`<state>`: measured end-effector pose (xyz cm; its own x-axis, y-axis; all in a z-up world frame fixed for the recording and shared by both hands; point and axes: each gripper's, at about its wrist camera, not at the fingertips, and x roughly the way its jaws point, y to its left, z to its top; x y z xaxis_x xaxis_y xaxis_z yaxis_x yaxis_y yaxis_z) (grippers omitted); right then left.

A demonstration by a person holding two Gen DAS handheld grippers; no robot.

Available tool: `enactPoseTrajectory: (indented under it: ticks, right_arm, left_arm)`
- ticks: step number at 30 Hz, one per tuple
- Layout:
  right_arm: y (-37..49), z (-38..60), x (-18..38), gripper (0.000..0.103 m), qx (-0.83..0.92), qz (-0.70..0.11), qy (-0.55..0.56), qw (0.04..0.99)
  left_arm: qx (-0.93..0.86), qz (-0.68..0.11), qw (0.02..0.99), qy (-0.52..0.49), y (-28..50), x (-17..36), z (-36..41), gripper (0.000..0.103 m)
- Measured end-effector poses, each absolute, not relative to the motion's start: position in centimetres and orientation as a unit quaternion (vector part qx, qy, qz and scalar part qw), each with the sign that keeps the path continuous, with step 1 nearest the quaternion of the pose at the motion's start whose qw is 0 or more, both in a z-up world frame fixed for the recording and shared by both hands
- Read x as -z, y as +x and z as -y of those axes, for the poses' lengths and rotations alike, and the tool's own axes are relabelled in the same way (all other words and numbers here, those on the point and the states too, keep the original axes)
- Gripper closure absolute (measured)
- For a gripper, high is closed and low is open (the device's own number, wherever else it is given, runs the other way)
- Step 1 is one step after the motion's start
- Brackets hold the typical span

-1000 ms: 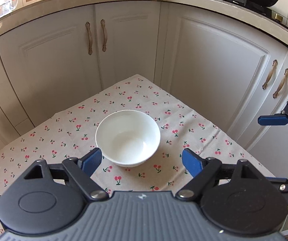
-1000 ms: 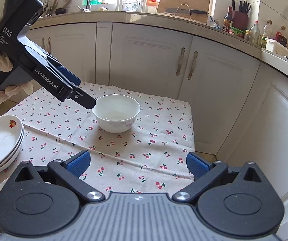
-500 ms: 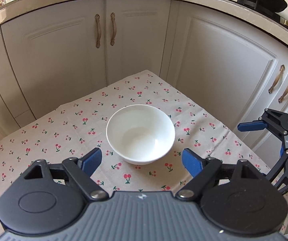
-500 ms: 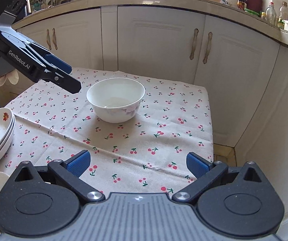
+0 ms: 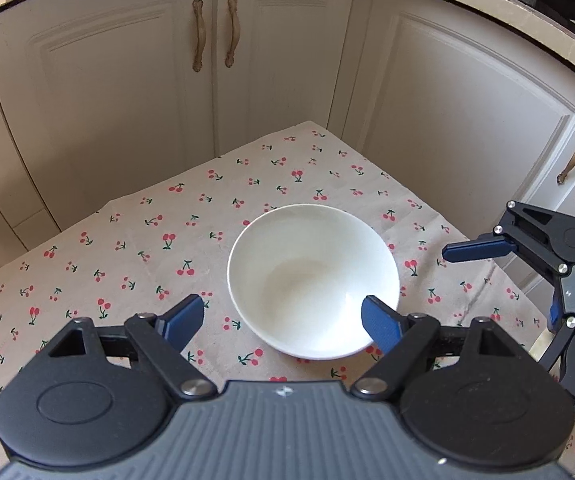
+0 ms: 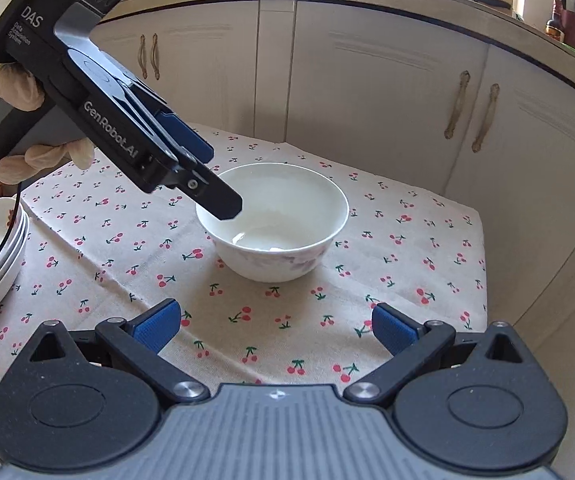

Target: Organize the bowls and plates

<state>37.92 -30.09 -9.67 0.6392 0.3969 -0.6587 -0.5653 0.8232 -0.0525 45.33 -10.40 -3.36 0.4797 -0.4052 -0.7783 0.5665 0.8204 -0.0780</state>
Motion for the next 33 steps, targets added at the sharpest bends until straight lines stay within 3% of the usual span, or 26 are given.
enactPoseTrajectory:
  ticks: [9, 20, 23, 33]
  right_arm:
    - [41.4, 28.7, 10.5, 0.004, -0.292, -0.319, -0.139, 0.891]
    - [42.4, 27.5, 10.9, 0.011, -0.298, -0.308, -0.159, 0.889]
    - [42.3, 27.3, 10.8, 0.013, -0.302, -0.307, -0.159, 0.888]
    - [42.2, 27.1, 10.6, 0.015, -0.298, -0.308, -0.159, 0.889]
  left_arm:
    - [0.293, -0.435, 0.846, 0.098, 47.4, 4.8, 10.6, 0.027]
    - [0.314, -0.43, 0.841, 0.098, 48.4, 5.5, 11.5, 0.03]
    - [0.319, -0.43, 0.839, 0.097, 48.5, 5.5, 11.8, 0.036]
    - [0.323, -0.427, 0.84, 0.093, 48.6, 5.5, 12.3, 0.036]
